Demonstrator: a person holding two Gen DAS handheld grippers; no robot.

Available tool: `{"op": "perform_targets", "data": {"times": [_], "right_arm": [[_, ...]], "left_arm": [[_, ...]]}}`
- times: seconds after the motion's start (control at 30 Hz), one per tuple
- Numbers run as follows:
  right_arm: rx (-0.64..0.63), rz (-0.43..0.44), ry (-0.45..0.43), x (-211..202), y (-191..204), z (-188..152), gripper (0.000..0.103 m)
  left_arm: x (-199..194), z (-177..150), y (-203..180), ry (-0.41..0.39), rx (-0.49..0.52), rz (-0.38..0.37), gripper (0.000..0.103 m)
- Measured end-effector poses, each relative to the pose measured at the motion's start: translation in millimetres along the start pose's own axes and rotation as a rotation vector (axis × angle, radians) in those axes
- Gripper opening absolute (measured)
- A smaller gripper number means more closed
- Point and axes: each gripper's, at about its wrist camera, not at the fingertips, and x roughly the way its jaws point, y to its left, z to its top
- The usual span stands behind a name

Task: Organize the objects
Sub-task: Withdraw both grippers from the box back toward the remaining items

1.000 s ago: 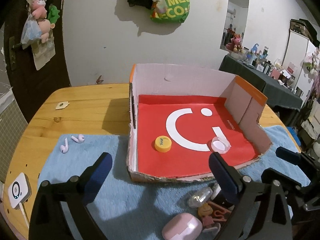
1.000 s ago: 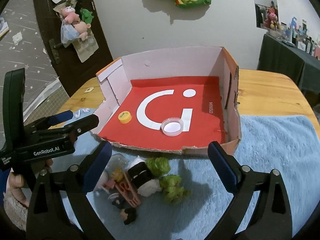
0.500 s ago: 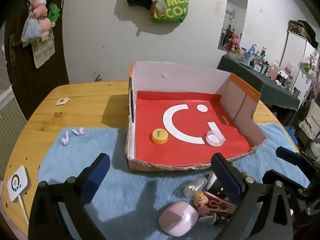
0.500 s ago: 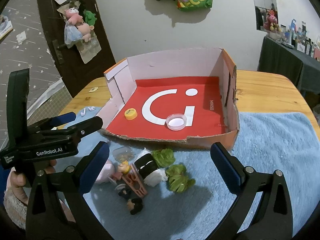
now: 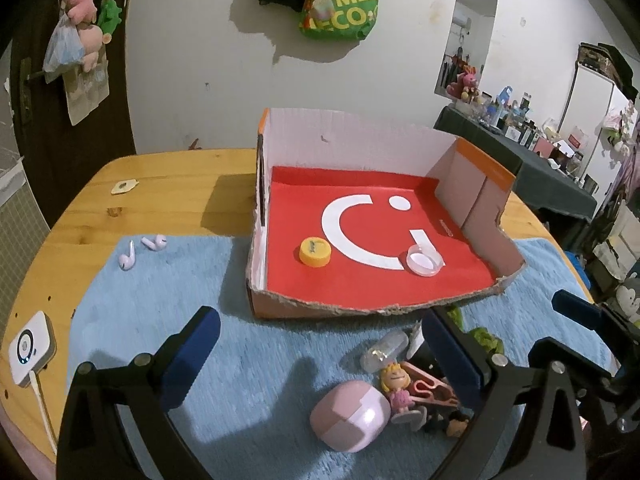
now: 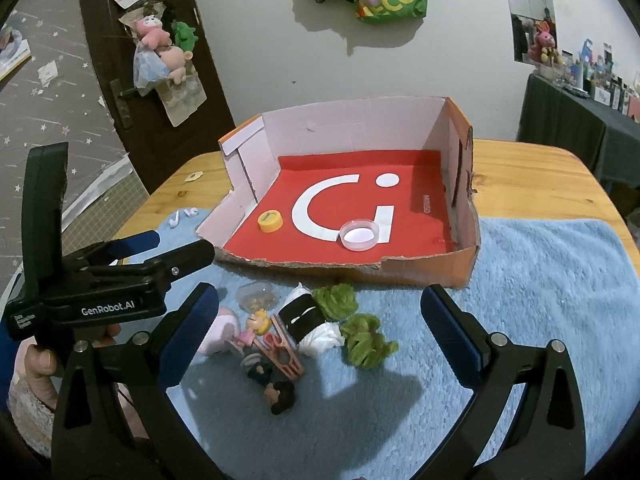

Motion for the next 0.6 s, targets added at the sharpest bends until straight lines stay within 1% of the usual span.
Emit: {"op": "perform_targets", "data": {"times": [0.6], "right_arm": [[-0.023,-0.028,-0.006,-11.7,4.1,-19.6,0.103]], "left_arm": [[-11.1,-22.1,-5.7,0.018,0.021,-0.027,0.103]]}}
